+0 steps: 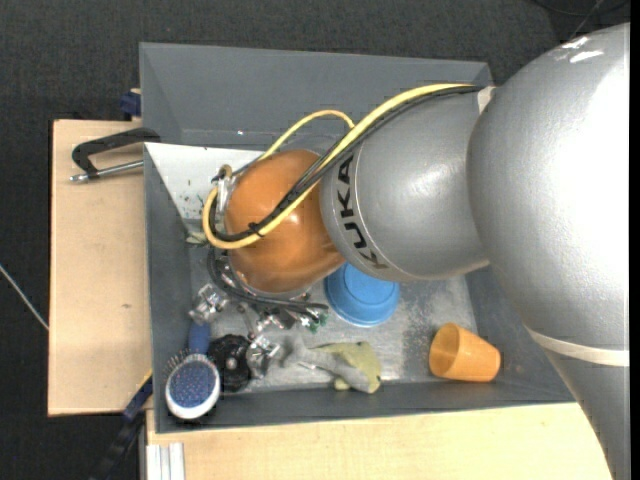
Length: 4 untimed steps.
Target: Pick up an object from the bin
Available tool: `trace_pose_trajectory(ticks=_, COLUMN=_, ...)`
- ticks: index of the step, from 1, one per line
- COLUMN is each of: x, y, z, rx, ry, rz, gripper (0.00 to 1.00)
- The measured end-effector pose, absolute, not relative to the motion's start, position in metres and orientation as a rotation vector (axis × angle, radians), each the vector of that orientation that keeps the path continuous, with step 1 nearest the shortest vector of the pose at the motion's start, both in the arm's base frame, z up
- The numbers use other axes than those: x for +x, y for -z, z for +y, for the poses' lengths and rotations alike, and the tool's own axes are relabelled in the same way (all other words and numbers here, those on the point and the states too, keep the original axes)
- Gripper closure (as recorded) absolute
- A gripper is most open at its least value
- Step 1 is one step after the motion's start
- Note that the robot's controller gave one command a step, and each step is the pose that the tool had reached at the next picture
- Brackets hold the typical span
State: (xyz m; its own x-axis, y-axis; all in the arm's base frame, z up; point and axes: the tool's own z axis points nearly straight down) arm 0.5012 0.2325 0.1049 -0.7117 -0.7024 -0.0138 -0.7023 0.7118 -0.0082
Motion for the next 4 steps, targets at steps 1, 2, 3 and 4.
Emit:
trace_pose_trajectory(ticks=1, x=0.507, y=-0.099, z=0.235, rx=-1.267, ry=0.001, rz=2.847, gripper=0.00)
trace_pose_trajectory(ticks=2, x=0.508, y=-0.099, z=0.233, rx=-1.266, ry=0.005, rz=2.852, gripper=1.00)
trace_pose_trajectory(ticks=3, x=0.506, y=-0.095, z=0.233, rx=-1.556, ry=0.004, rz=2.705, gripper=1.00)
trace_pose_trajectory(ticks=4, x=0.496, y=-0.108, z=0.182, rx=-1.394, ry=0.001, rz=2.815, gripper=1.00)
